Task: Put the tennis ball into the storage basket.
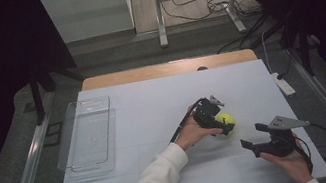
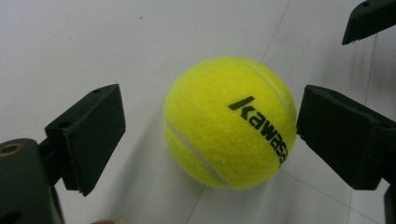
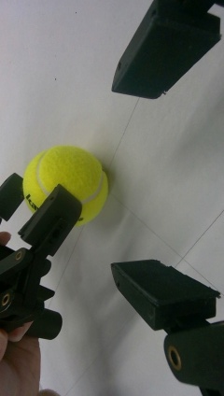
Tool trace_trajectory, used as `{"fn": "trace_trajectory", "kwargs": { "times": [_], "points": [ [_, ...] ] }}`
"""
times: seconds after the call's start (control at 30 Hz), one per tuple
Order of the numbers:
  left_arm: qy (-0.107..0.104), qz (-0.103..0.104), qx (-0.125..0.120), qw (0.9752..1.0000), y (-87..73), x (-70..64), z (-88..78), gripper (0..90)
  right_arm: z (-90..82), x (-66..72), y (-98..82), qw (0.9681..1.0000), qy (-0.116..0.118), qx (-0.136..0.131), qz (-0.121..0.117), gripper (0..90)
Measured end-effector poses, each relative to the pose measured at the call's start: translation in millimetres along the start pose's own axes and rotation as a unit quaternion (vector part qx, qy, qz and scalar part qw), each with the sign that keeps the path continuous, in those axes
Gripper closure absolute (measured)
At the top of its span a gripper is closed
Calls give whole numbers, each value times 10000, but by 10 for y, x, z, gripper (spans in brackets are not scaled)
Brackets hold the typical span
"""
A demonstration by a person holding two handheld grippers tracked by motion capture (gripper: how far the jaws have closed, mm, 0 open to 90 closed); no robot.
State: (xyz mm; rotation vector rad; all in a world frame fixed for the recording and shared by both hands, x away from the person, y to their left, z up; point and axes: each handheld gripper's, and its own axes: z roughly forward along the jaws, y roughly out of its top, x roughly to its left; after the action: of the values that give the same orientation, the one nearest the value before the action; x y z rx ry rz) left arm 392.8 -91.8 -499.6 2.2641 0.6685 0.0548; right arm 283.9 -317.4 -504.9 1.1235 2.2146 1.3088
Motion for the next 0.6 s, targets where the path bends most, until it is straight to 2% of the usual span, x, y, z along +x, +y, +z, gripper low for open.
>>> {"fn": "trace_trajectory", "kwargs": {
  "times": [0.2,0.23,0.43,0.6],
  "points": [
    [-24,39,31,10000,-4,-25,36,119,-2,0,0,10000,8,-11,0,118],
    [-20,132,103,9999,-5,-23,33,133,-3,0,0,10000,7,-12,2,118],
    [-86,79,61,9999,-11,-36,27,257,-5,-1,0,10000,-2,-17,4,118],
    [-6,224,143,9996,-4,-59,17,268,-6,0,0,10000,-5,-19,3,118]
  ]
}}
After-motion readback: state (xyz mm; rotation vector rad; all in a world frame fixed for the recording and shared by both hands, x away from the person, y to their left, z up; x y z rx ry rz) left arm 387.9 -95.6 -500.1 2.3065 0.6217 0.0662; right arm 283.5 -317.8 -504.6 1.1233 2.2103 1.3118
